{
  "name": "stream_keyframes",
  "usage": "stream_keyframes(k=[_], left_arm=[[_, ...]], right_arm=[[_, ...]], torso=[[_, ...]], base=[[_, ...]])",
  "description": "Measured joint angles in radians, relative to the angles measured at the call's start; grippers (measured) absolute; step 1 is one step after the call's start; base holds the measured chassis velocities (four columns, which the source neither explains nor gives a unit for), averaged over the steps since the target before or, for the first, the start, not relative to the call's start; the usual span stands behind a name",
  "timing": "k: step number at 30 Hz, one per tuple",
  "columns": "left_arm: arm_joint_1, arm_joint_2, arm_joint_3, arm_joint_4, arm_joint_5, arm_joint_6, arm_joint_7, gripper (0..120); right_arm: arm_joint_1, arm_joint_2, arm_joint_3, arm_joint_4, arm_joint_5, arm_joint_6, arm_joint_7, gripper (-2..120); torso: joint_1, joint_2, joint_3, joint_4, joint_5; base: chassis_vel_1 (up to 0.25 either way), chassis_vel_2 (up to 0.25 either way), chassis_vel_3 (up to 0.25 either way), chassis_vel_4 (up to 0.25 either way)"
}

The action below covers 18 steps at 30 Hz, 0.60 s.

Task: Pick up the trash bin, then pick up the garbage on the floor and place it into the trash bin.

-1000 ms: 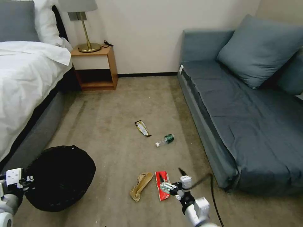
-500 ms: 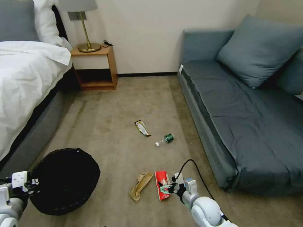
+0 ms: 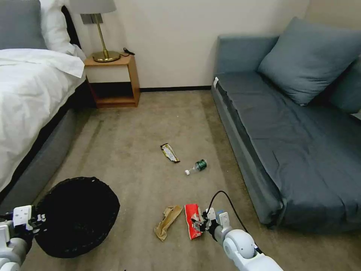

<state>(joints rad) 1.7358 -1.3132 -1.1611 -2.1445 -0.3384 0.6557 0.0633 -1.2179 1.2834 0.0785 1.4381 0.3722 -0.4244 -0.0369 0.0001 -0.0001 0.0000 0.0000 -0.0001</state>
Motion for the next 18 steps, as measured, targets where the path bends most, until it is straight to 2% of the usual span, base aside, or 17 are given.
stream_keyframes(k=[4, 5, 7, 8, 12, 16, 18], left_arm=[[0.002, -0.001, 0.001, -0.002, 0.0, -0.001, 0.0, 3], [0.002, -0.001, 0.001, -0.002, 0.0, -0.001, 0.0, 3], [0.004, -0.001, 0.001, -0.002, 0.001, -0.001, 0.0, 3], [0.004, -0.001, 0.001, -0.002, 0.001, -0.001, 0.0, 3], [0.006, -0.001, -0.002, -0.003, 0.0, -0.002, 0.0, 3], [0.006, -0.001, -0.001, -0.003, 0.0, -0.003, -0.001, 3], [0.006, -0.003, 0.0, -0.004, 0.0, -0.003, -0.001, 3]], right_arm=[[-0.006, -0.003, -0.01, -0.009, -0.026, 0.019, 0.005, 25], [-0.006, -0.003, -0.01, -0.009, -0.026, 0.019, 0.005, 25], [-0.015, -0.006, -0.017, -0.012, -0.046, 0.033, 0.005, 13], [-0.015, -0.006, -0.017, -0.012, -0.046, 0.033, 0.005, 13], [-0.021, -0.006, -0.009, -0.011, -0.05, 0.044, 0.004, 0], [-0.033, -0.017, 0.017, 0.021, -0.036, 0.066, 0.004, 0], [-0.054, -0.033, 0.04, 0.08, -0.005, 0.073, 0.011, 0]], torso=[[0.0, 0.0, 0.0, 0.0, 0.0], [0.0, 0.0, 0.0, 0.0, 0.0], [0.0, 0.0, 0.0, 0.0, 0.0], [0.0, 0.0, 0.0, 0.0, 0.0], [0.0, 0.0, 0.0, 0.0, 0.0002], [0.0, 0.0, 0.0, 0.0, 0.0002], [0.0, 0.0, 0.0, -0.0001, 0.0001]], base=[[0.0, 0.0, 0.0, 0.0], [0.0, 0.0, 0.0, 0.0], [0.0, 0.0, 0.0, 0.0], [0.0, 0.0, 0.0, 0.0], [0.0, 0.0, 0.0, 0.0], [0.0, 0.0, 0.0, 0.0], [0.0, 0.0, 0.0, 0.0]])
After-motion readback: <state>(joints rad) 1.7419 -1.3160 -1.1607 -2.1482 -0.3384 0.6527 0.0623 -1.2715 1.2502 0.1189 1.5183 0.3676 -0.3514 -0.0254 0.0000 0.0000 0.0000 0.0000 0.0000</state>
